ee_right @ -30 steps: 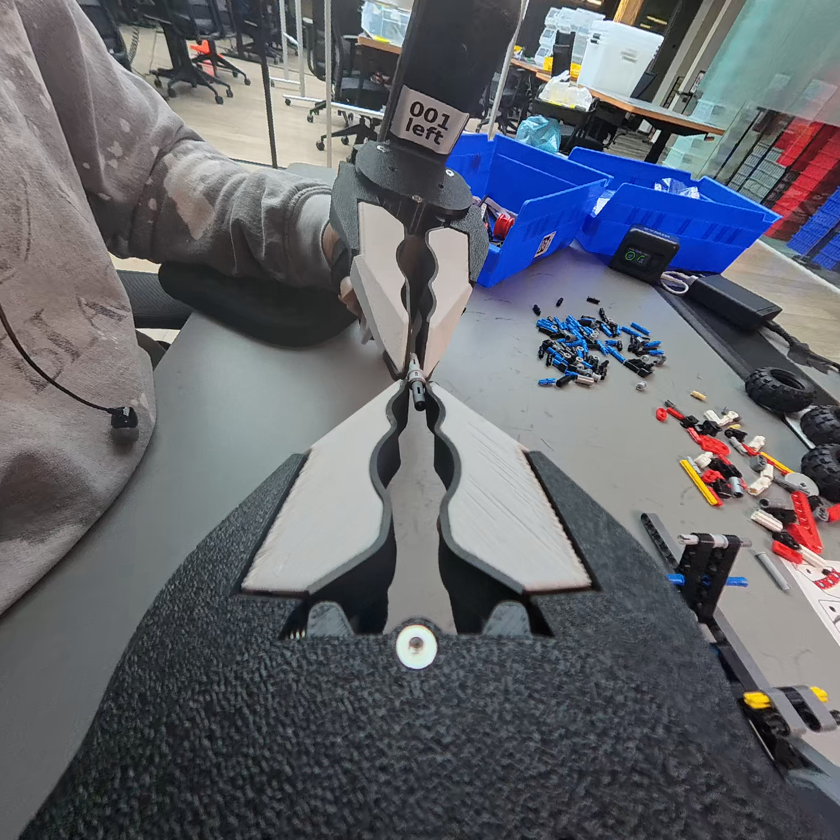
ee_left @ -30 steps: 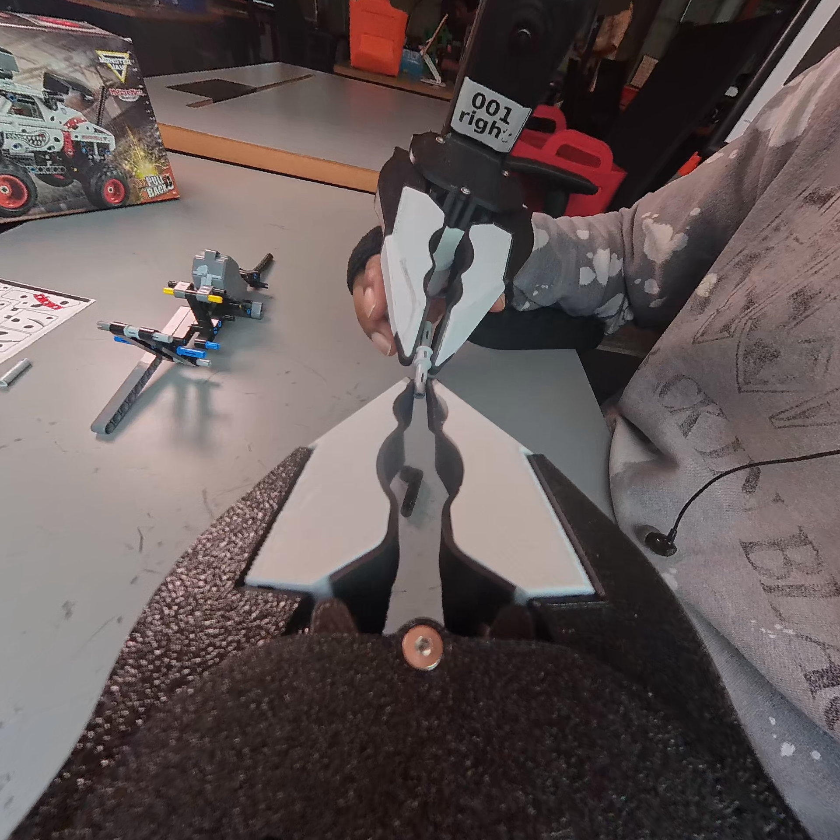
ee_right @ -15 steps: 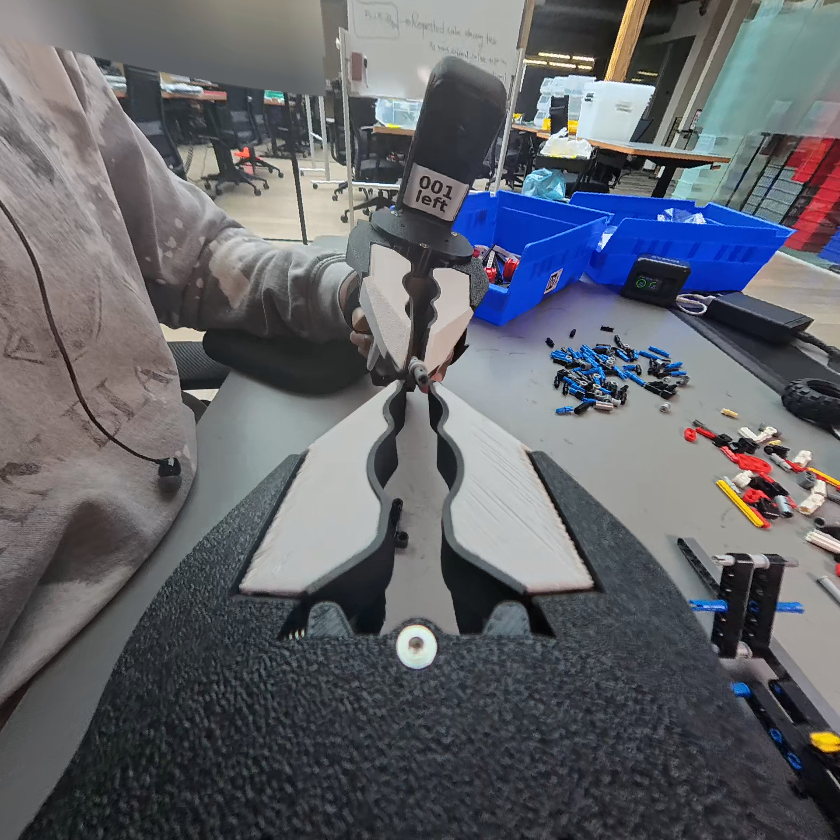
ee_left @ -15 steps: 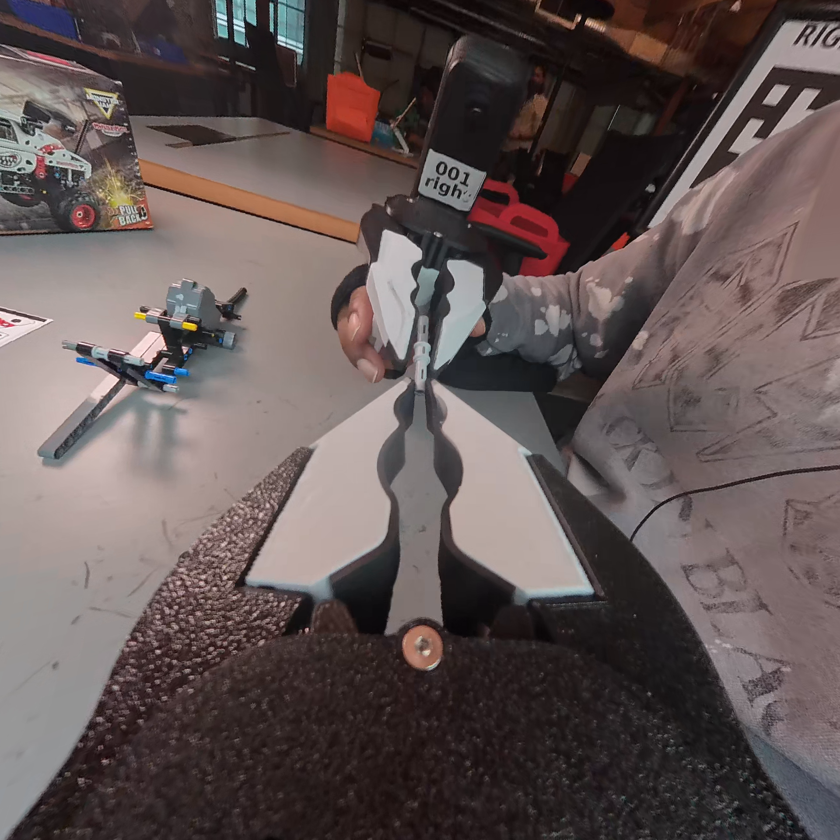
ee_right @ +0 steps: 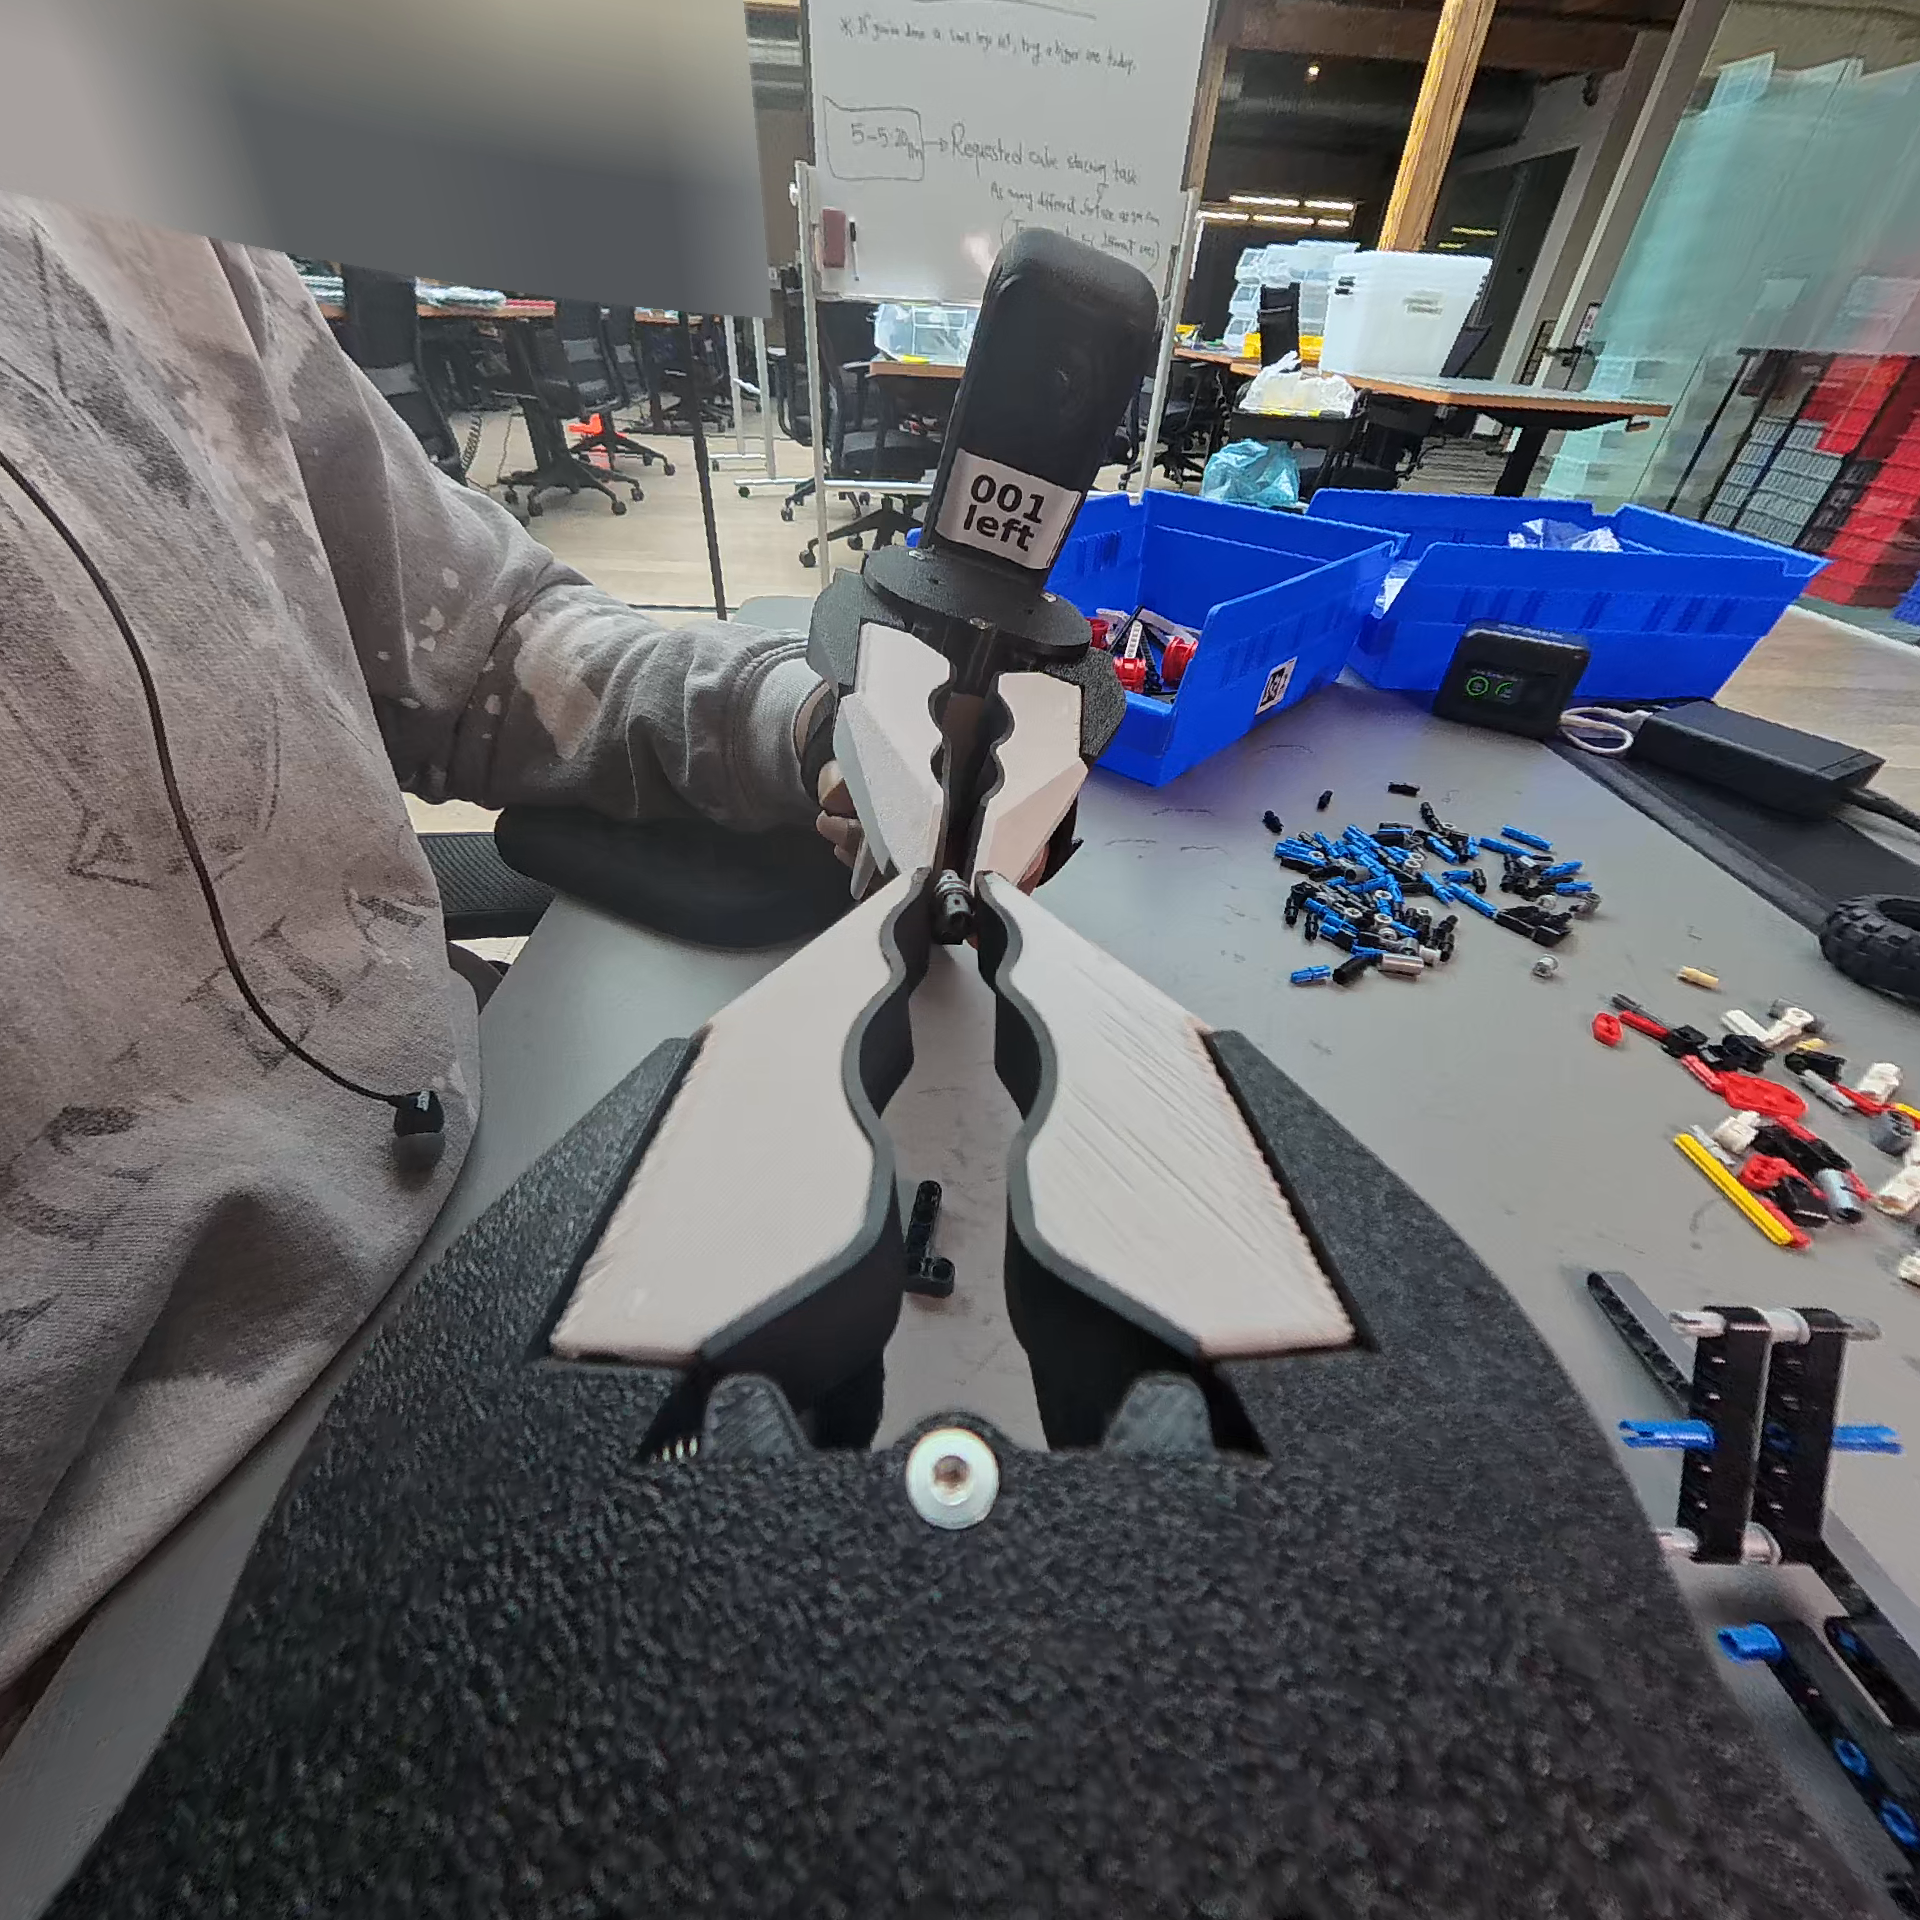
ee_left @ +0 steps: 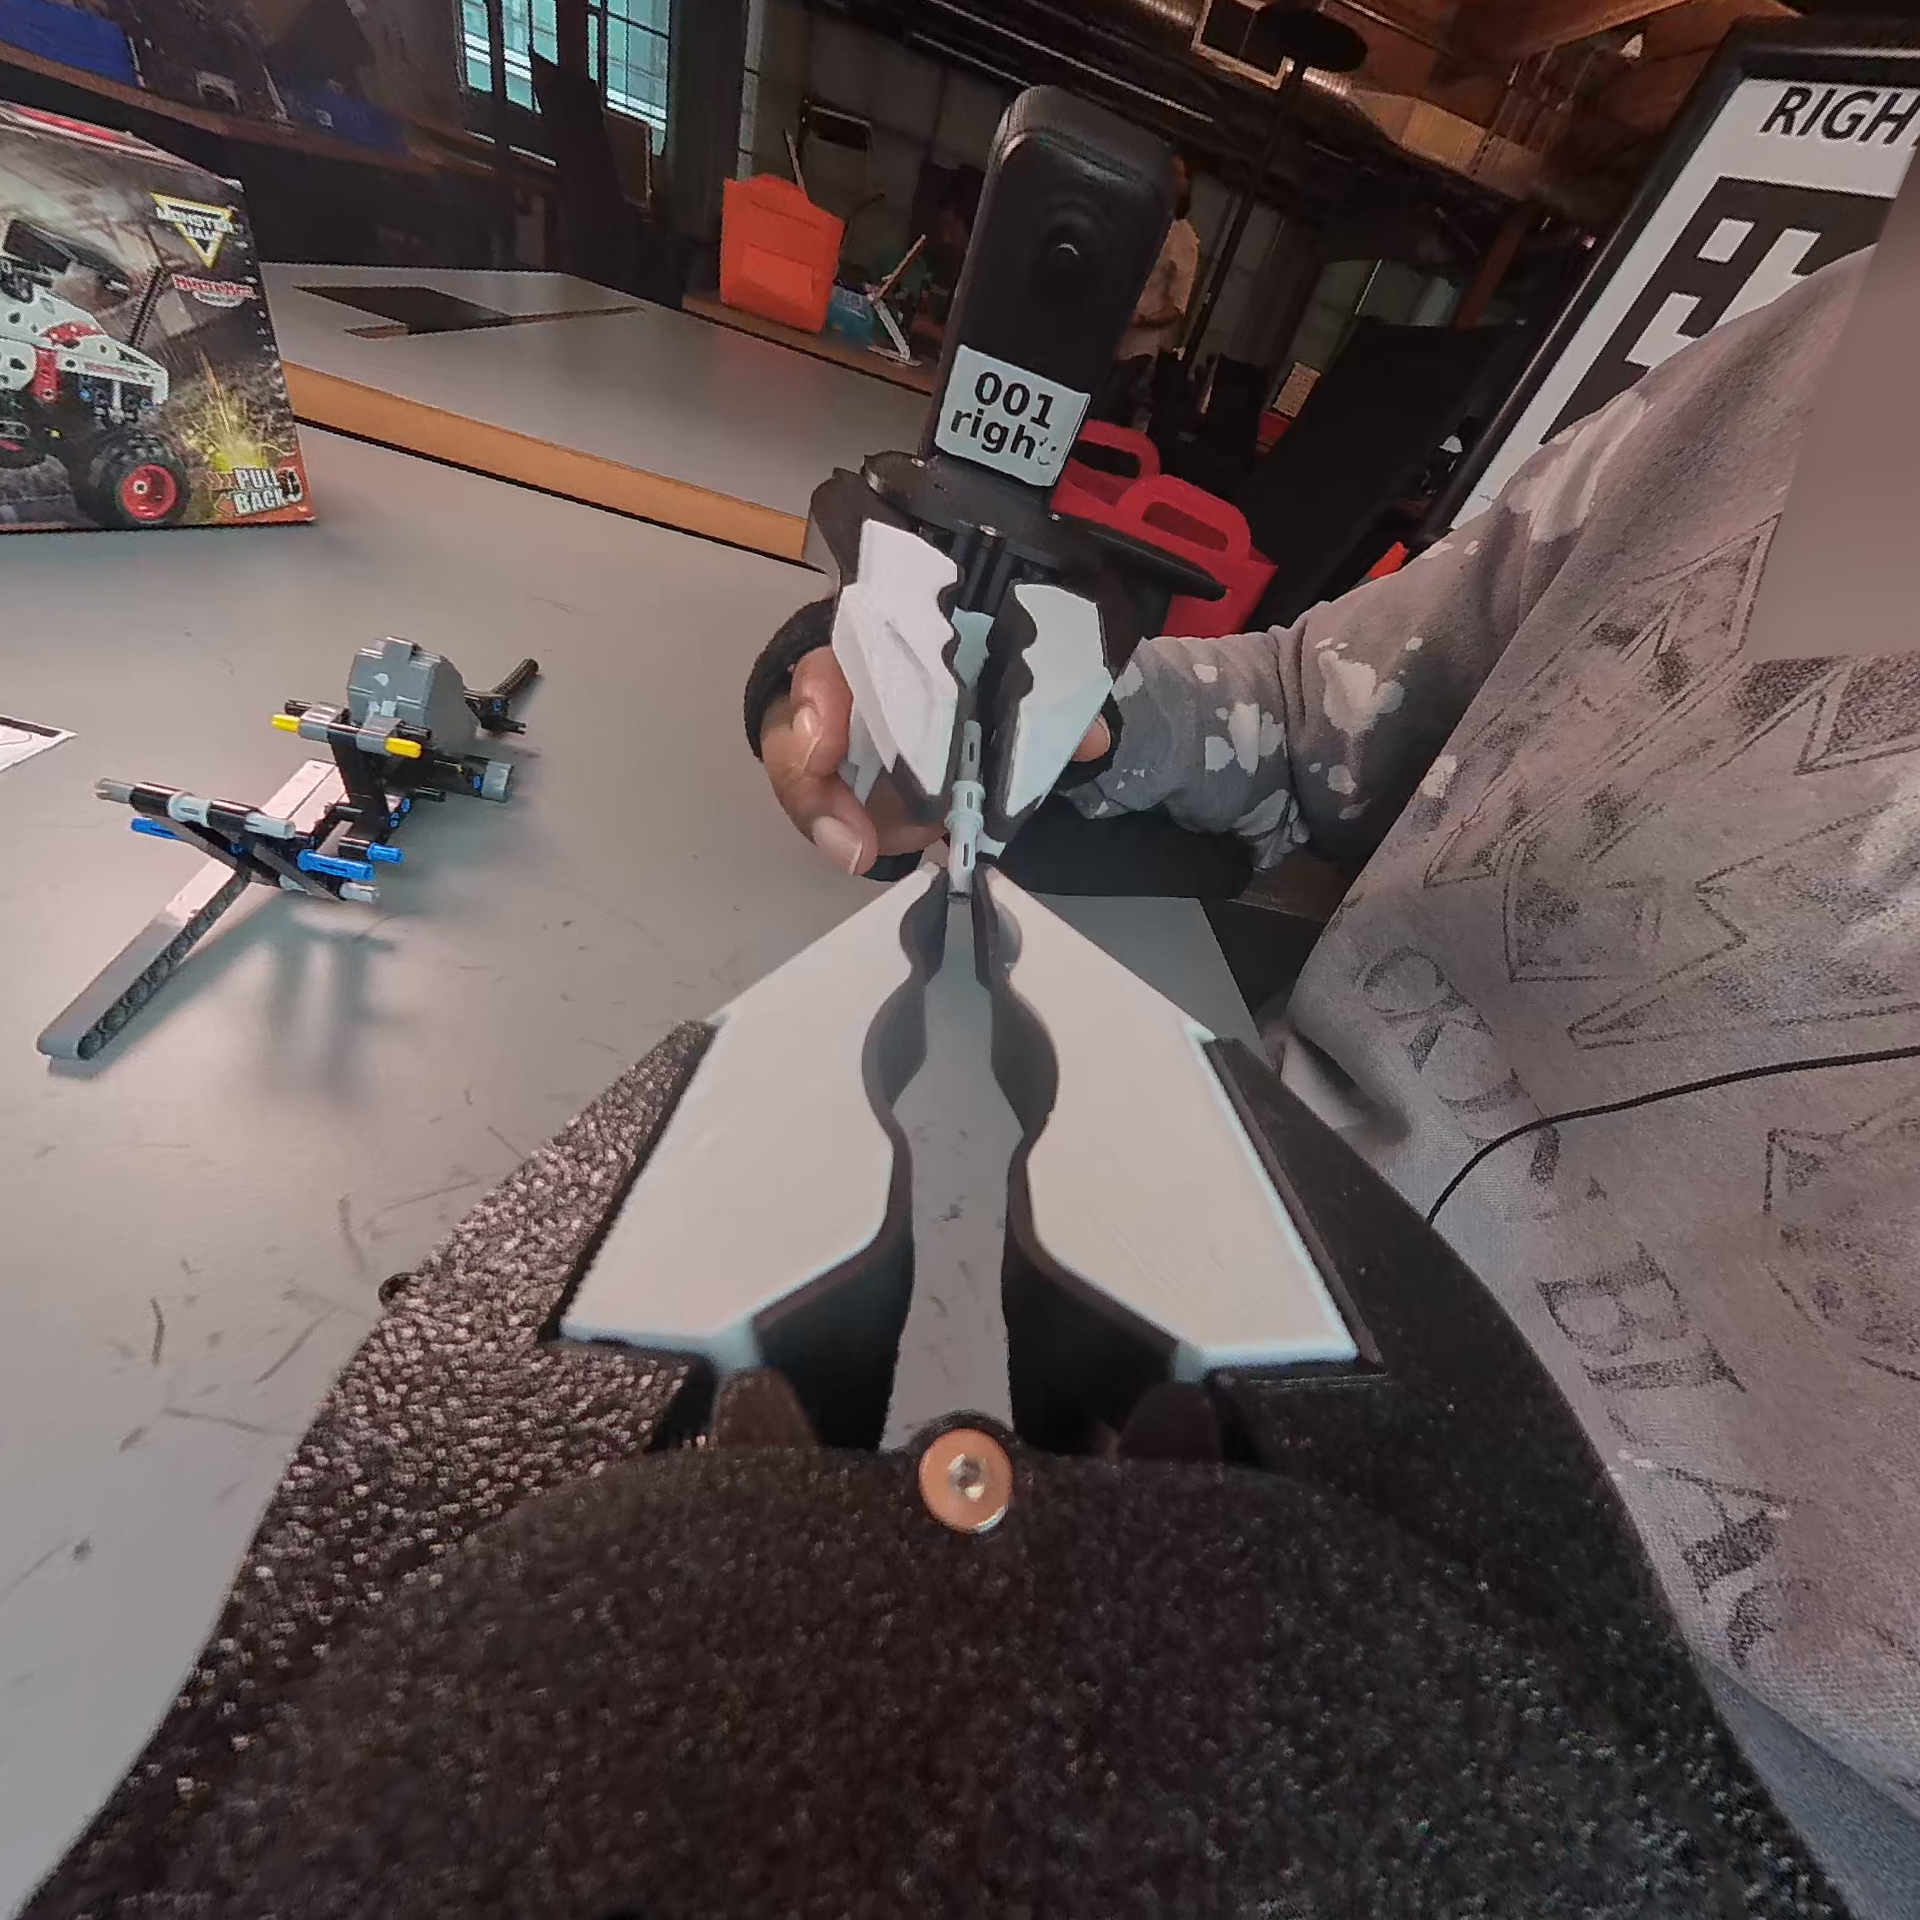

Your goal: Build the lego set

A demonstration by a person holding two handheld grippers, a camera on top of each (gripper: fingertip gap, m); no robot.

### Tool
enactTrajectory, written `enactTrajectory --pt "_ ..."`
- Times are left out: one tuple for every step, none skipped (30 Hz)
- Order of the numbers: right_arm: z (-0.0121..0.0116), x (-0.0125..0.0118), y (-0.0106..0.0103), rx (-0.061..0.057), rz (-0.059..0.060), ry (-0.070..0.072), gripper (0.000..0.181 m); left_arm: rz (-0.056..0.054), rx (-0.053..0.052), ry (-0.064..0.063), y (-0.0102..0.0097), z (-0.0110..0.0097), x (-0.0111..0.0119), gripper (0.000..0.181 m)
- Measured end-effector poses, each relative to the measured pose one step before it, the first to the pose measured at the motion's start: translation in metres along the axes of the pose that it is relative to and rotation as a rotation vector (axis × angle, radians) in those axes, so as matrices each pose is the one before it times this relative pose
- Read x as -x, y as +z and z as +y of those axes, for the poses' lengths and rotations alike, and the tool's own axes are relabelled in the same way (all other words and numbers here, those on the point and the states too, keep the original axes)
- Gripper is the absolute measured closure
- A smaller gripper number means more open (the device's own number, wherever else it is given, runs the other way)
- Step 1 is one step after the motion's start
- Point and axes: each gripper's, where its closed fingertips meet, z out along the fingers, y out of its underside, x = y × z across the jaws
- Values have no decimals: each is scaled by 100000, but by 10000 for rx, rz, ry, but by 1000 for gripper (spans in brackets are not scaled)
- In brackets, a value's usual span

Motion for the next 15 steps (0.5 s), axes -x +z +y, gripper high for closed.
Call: enactTrajectory --pt "49 35 -20 35 -28 14 174 -1 30 10 26 53 -9 175" --pt "58 6 -4 50 -14 16 174 -19 40 22 25 69 13 175" --pt "103 -13 0 77 -5 7 174 -40 60 27 31 84 44 175" --pt "140 -47 6 106 20 -5 174 -72 87 32 26 128 99 175" --pt "263 -79 24 179 27 -12 174 -118 155 47 35 217 159 174" --pt "373 -105 28 236 40 -17 174 -165 210 51 47 320 245 174" --pt "422 -164 3 282 64 -15 174 -270 231 74 53 355 385 172" --pt "505 -86 -40 337 -13 0 174 -330 290 140 31 444 469 168" --pt "535 -207 -89 341 55 -11 174 -240 358 152 22 539 350 163" --pt "543 -344 -109 313 143 -39 174 -123 410 100 58 632 200 157" --pt "660 -322 -88 365 111 -24 174 -25 457 52 112 711 61 153" --pt "847 -326 -52 450 102 -23 174 -69 530 77 157 847 100 151" --pt "782 -439 13 385 197 -55 174 -193 561 175 225 913 236 150" --pt "739 -343 58 360 157 -47 174 -215 611 273 268 1029 218 151" --pt "725 -137 131 362 30 -2 174 -235 610 297 334 1037 191 151"
